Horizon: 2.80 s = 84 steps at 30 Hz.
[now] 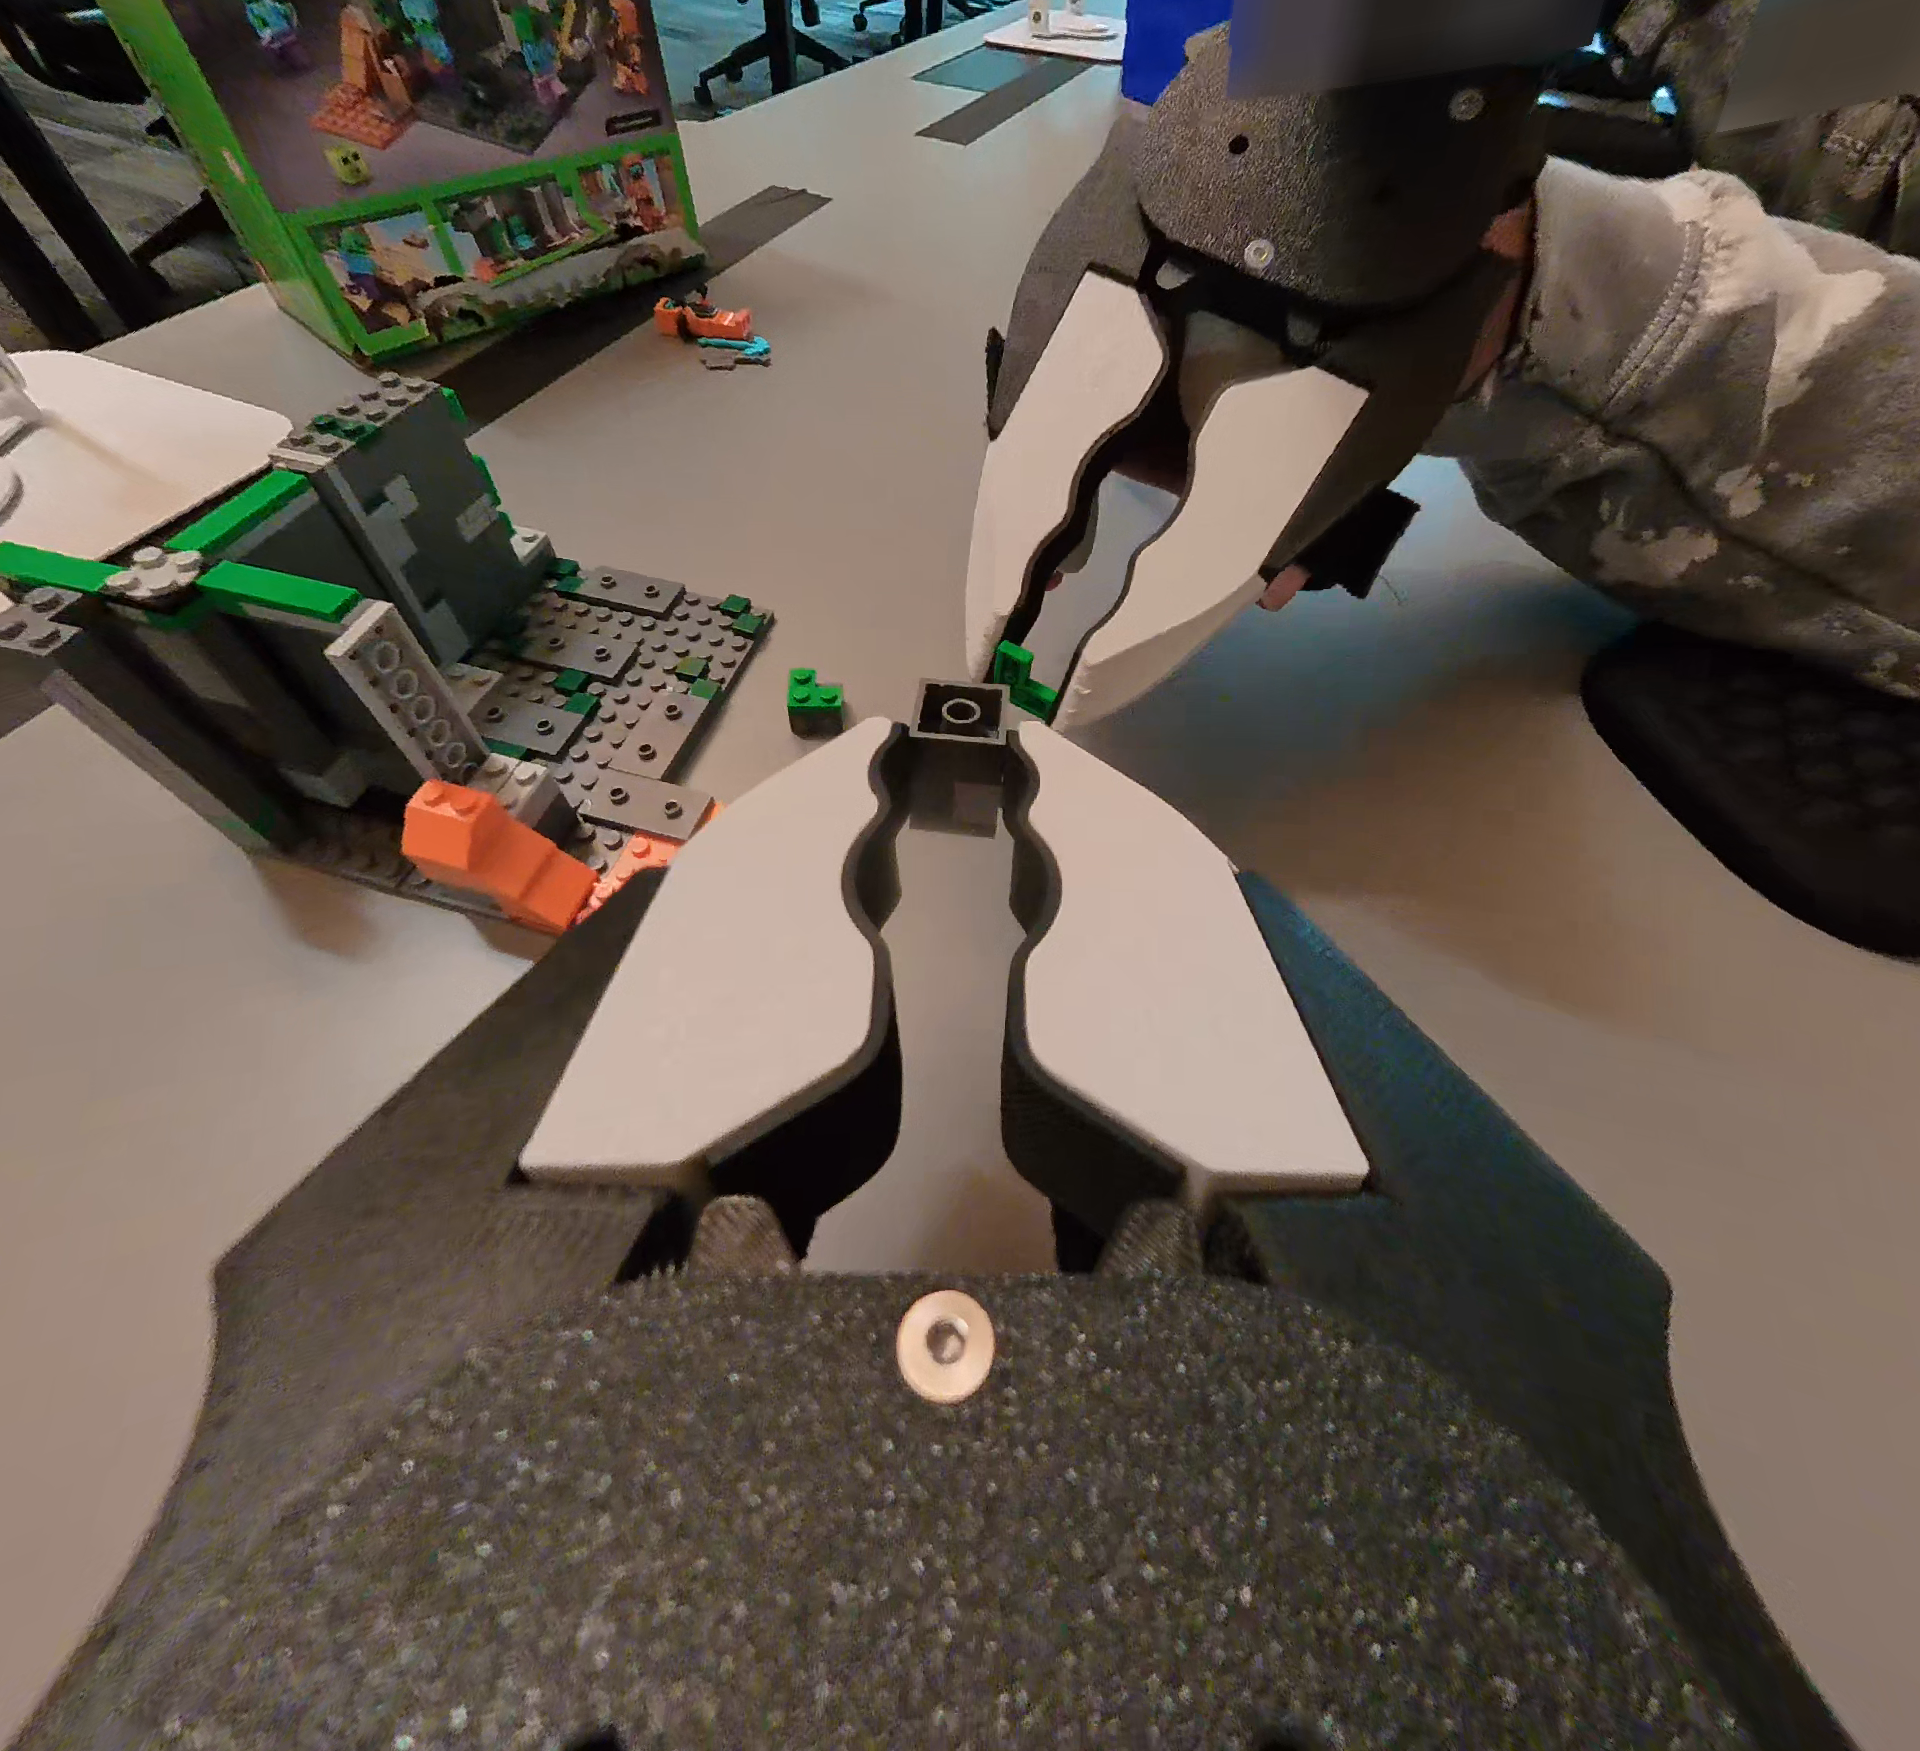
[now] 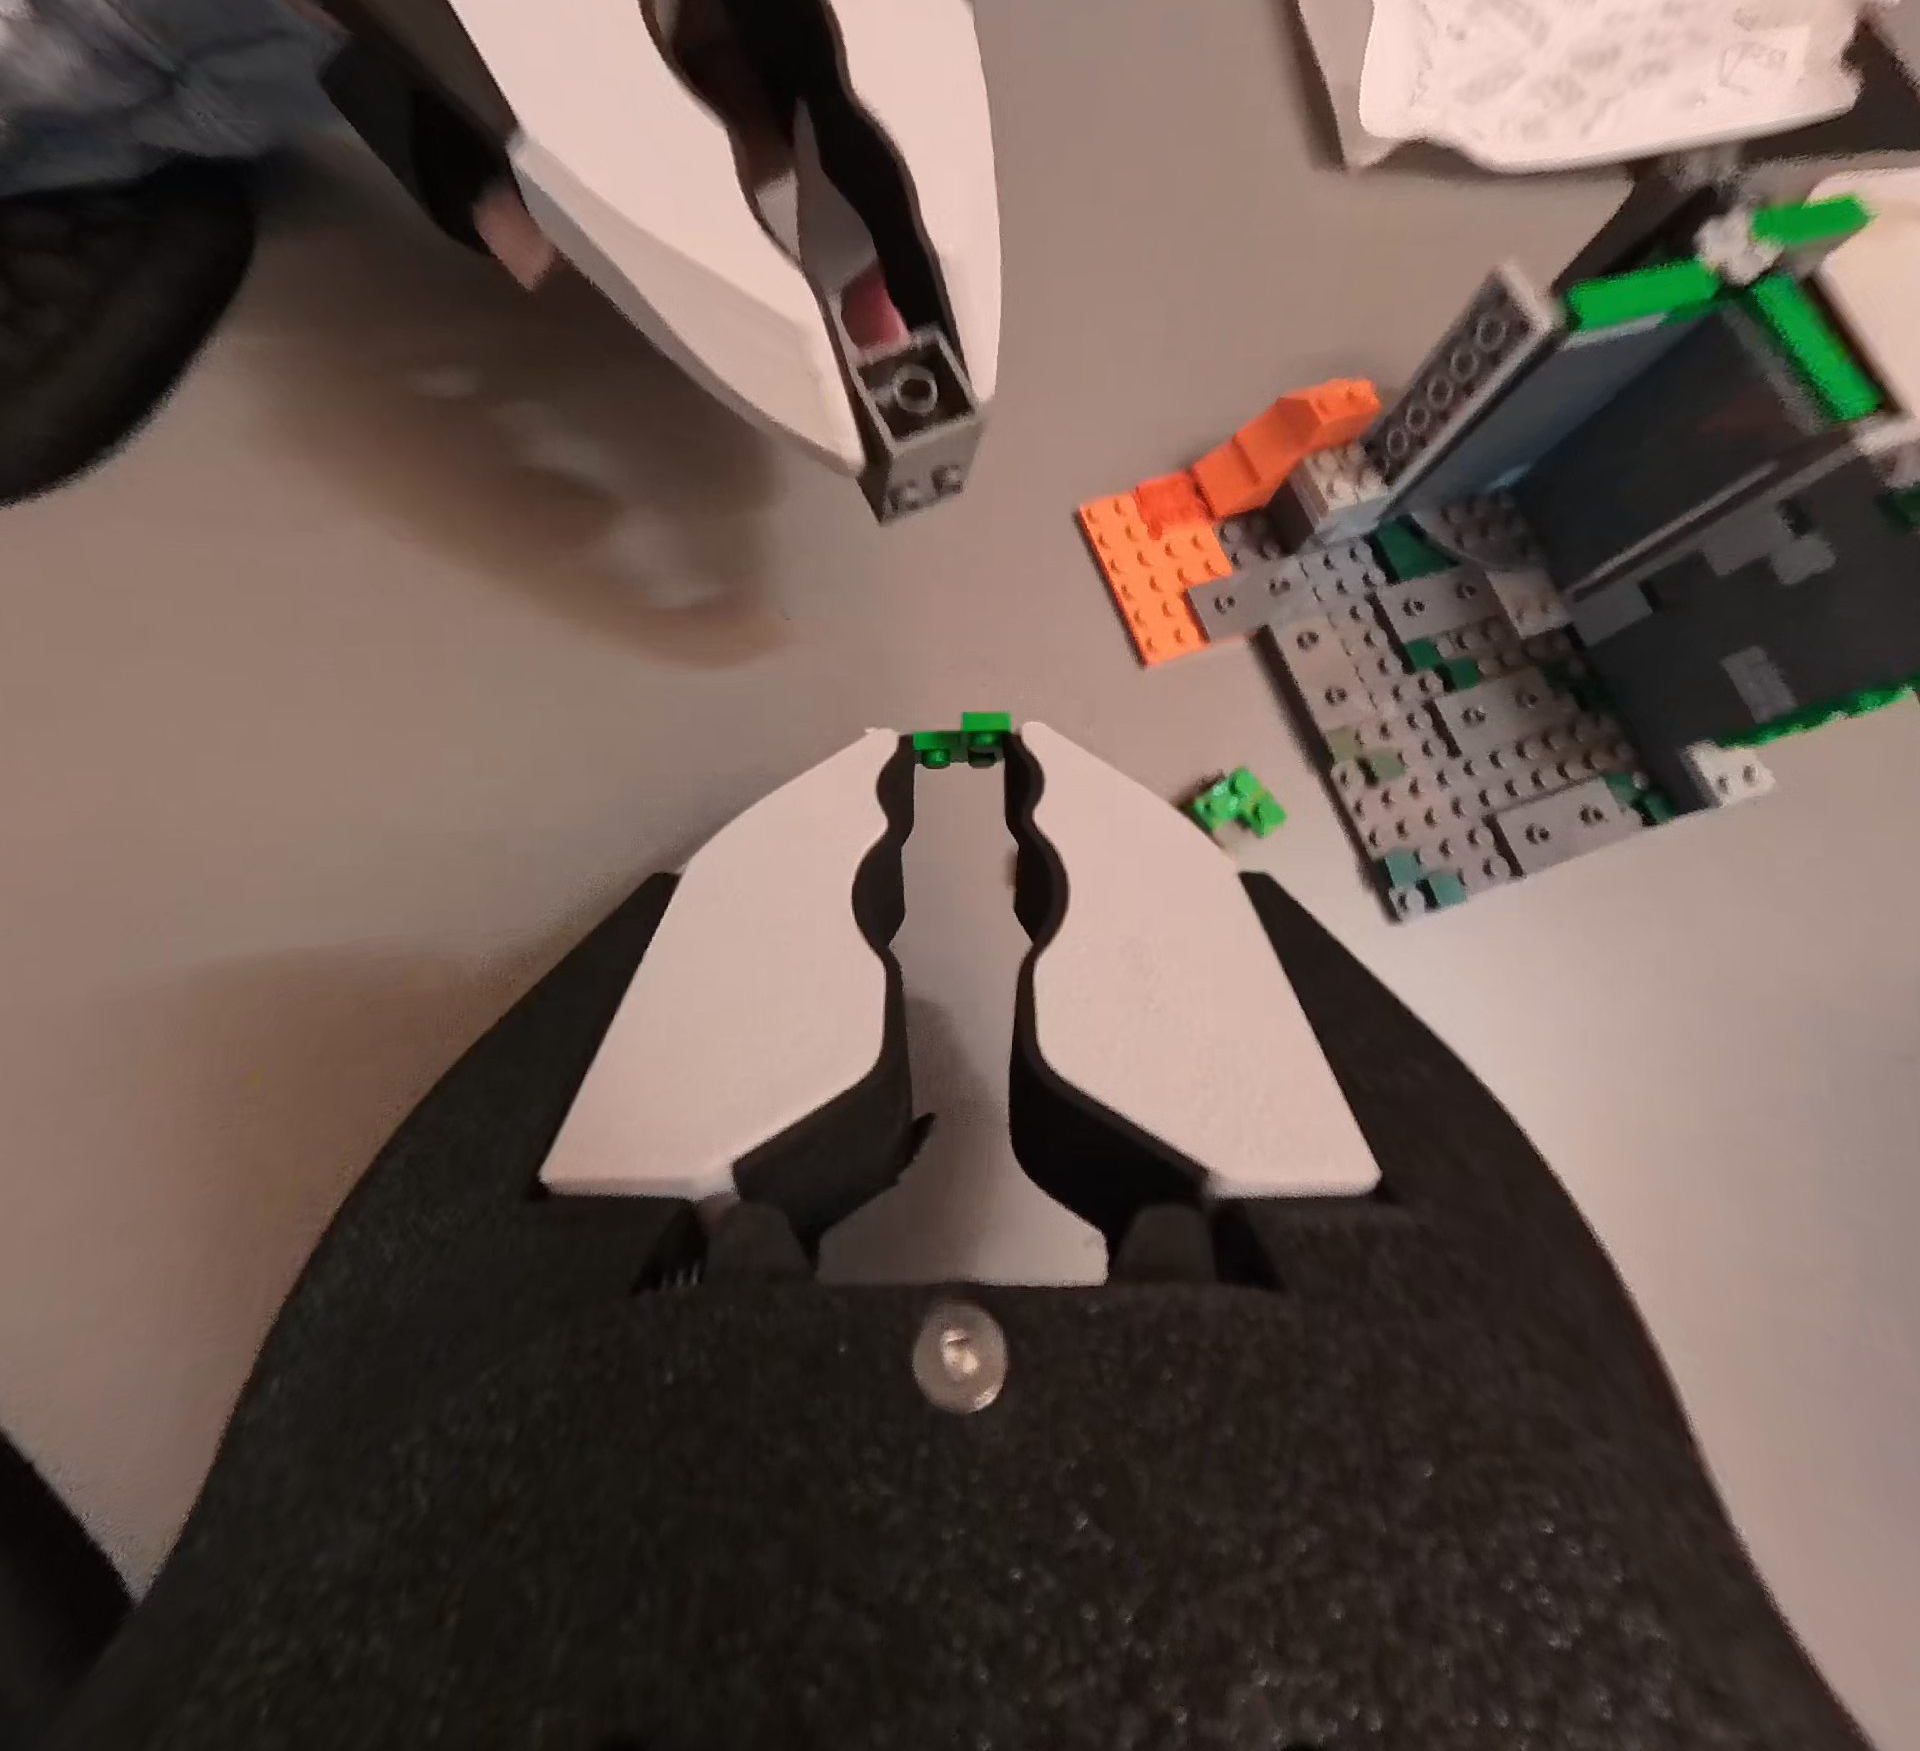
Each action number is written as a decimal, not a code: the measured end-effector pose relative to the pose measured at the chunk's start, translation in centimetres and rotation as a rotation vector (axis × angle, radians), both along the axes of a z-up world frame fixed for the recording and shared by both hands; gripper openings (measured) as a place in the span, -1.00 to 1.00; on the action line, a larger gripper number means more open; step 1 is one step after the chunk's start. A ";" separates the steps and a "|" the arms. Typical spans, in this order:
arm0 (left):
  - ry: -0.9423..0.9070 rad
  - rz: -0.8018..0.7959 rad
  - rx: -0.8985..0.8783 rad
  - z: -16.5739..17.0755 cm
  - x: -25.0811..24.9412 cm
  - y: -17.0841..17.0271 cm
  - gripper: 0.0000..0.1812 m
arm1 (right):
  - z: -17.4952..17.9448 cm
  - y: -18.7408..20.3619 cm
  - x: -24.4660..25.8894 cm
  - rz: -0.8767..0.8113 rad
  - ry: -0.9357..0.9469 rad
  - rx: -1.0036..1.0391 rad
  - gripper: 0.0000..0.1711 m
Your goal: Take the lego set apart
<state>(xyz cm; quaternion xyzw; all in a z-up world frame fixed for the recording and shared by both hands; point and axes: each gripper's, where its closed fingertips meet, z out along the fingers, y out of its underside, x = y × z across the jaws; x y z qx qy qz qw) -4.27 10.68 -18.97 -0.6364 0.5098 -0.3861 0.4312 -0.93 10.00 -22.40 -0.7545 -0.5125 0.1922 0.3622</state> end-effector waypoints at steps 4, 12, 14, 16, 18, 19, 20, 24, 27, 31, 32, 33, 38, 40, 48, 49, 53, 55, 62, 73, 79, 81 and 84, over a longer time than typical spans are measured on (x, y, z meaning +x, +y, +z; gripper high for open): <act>0.027 -0.004 0.003 -0.7 0.1 -0.1 -0.81 | -2.6 -0.2 2.4 -0.021 -0.150 -0.057 -0.81; 0.029 -0.027 -0.010 -1.1 0.4 -0.5 -0.81 | -3.5 -2.0 5.5 -0.015 -0.311 -0.144 -0.75; 0.029 -0.043 -0.009 -1.2 0.6 -0.8 -0.81 | -3.5 -2.1 5.5 -0.022 -0.307 -0.159 -0.67; 0.031 -0.056 -0.006 -1.2 0.8 -1.1 -0.81 | -3.2 -1.9 5.6 -0.033 -0.296 -0.155 -0.63; 0.029 -0.073 -0.011 -1.3 1.0 -1.5 -0.81 | -2.6 -1.8 5.4 -0.034 -0.263 -0.136 -0.62; 0.025 -0.082 -0.014 -1.3 1.0 -1.6 -0.81 | -2.1 -1.8 5.0 -0.025 -0.225 -0.128 -0.62; 0.020 -0.092 -0.017 -1.2 1.1 -1.8 -0.81 | -1.3 -1.8 4.4 -0.011 -0.176 -0.111 -0.63; -0.007 -0.141 -0.023 -0.8 1.4 -2.8 -0.81 | 2.6 -2.4 0.9 0.084 0.052 -0.020 -0.65; -0.032 -0.179 -0.020 -0.3 1.4 -3.5 -0.81 | 4.0 -3.2 -0.8 0.146 0.132 -0.003 -0.70; -0.005 -0.224 -0.014 -0.7 1.6 -4.4 -0.81 | 3.5 -3.9 -2.2 0.190 0.160 -0.045 -0.70; 0.007 -0.241 -0.014 -0.9 1.7 -4.7 -0.81 | 3.2 -3.9 -2.4 0.192 0.156 -0.055 -0.70; 0.023 -0.251 -0.006 -1.2 1.6 -4.9 -0.81 | 2.9 -3.9 -2.5 0.195 0.150 -0.066 -0.70; 0.042 -0.273 0.016 -1.4 1.5 -5.2 -0.81 | 2.5 -4.6 -2.7 0.234 0.189 -0.124 -0.77; 0.043 -0.287 0.019 -1.5 1.6 -5.5 -0.81 | 2.4 -4.7 -2.6 0.242 0.195 -0.139 -0.81; -0.041 -0.273 0.009 -0.3 1.5 -5.2 -0.61 | 3.6 -4.1 -2.0 0.221 0.251 -0.115 -0.81; -0.055 -0.262 0.003 -0.1 1.5 -4.9 -0.55 | 4.1 -3.9 -1.8 0.210 0.285 -0.107 -0.81; -0.106 -0.256 -0.031 0.7 1.5 -4.8 -0.58 | 6.0 -3.4 -1.3 0.205 0.442 -0.103 -0.81; -0.138 -0.248 -0.047 1.1 1.6 -4.7 -0.65 | 6.3 -3.5 -1.6 0.219 0.480 -0.108 -0.81; -0.127 -0.230 -0.034 1.3 1.3 -4.2 -0.79 | 6.2 -3.4 -2.5 0.231 0.538 -0.121 -0.81; 0.071 -0.200 0.066 -1.3 1.2 -3.8 -0.80 | 3.7 -3.0 -2.9 0.197 0.322 -0.051 -0.80; 0.010 -0.228 0.060 -0.8 1.4 -4.3 -0.70 | 4.1 -3.3 -2.8 0.219 0.358 -0.055 -0.81; 0.010 -0.248 0.036 -0.8 1.3 -4.6 -0.63 | 4.0 -3.5 -2.9 0.230 0.361 -0.068 -0.81; -0.005 -0.259 0.037 -0.7 1.4 -4.9 -0.79 | 3.8 -3.8 -3.1 0.246 0.341 -0.072 -0.81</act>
